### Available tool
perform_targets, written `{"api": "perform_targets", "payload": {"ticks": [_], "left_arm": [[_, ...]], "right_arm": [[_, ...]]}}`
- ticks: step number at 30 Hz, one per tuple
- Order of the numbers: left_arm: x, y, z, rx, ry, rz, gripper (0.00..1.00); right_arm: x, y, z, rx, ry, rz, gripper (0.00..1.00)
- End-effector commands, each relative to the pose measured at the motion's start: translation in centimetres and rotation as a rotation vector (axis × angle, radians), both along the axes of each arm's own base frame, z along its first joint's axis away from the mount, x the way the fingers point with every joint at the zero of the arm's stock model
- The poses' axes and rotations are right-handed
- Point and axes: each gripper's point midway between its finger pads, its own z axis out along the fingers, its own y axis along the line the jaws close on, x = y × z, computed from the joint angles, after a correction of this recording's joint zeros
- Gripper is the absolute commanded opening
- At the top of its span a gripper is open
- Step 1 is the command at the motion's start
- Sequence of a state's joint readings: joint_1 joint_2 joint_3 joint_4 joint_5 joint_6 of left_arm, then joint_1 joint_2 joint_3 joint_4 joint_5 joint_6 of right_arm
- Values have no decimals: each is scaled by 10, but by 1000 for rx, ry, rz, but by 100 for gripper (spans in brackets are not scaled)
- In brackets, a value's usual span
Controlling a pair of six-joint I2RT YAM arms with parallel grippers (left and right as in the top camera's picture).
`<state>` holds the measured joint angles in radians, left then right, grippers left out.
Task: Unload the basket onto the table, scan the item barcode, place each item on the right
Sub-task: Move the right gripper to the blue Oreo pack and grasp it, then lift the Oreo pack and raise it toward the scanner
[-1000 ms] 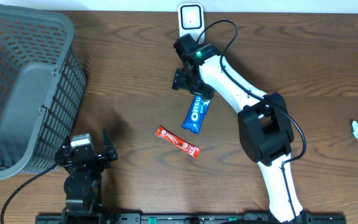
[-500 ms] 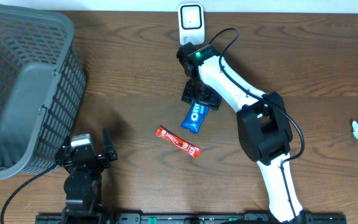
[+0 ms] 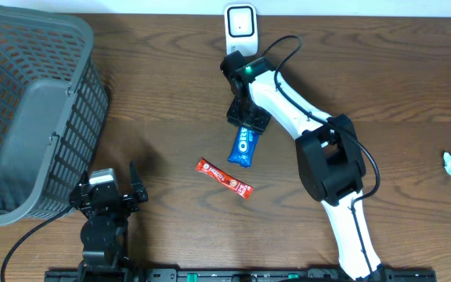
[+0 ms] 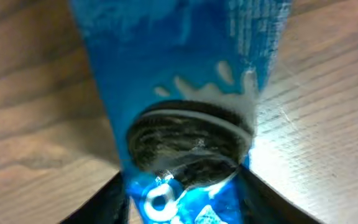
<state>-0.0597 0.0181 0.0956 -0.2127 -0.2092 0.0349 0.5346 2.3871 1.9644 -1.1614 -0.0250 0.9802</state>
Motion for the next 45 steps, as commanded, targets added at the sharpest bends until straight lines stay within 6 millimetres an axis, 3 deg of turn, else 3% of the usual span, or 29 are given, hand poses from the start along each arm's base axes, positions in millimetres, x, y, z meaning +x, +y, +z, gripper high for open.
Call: {"api": "perform_targets", "payload": {"ticks": [1,7,9,14,17,20,23,26,29,32,45], "left_arm": [[0,2,-14,19,35,6,98],[0,2,-14,19,35,5,98],[0,2,-14,19,35,6,98],[0,2,-14,19,35,5,98],[0,2,-14,19,35,5,98],[0,2,-14,19,35,6,98],[0,2,-14,19,35,5,98],[0,2,-14,19,35,5,98],[0,2,-14,19,35,6,98],[0,2,-14,19,35,5,98],[0,2,-14,19,35,5,98]], "right_arm": [[-32,2,-59,-19,179,-19,38],[-42,-21,-59,-107,226,-2,16],[-47,-29,-57,-136,248,12,1],[-58,-55,-49,-225,314,184,1],[-60,-37,-52,-94,331,321,1],[-63,17,-49,257,313,529,1],[-70,76,-11,738,252,688,1],[-73,110,51,1216,119,794,1],[-68,113,98,1514,-54,813,1],[-62,109,114,1599,-168,829,1],[-56,104,118,1614,-452,1047,1]]}}
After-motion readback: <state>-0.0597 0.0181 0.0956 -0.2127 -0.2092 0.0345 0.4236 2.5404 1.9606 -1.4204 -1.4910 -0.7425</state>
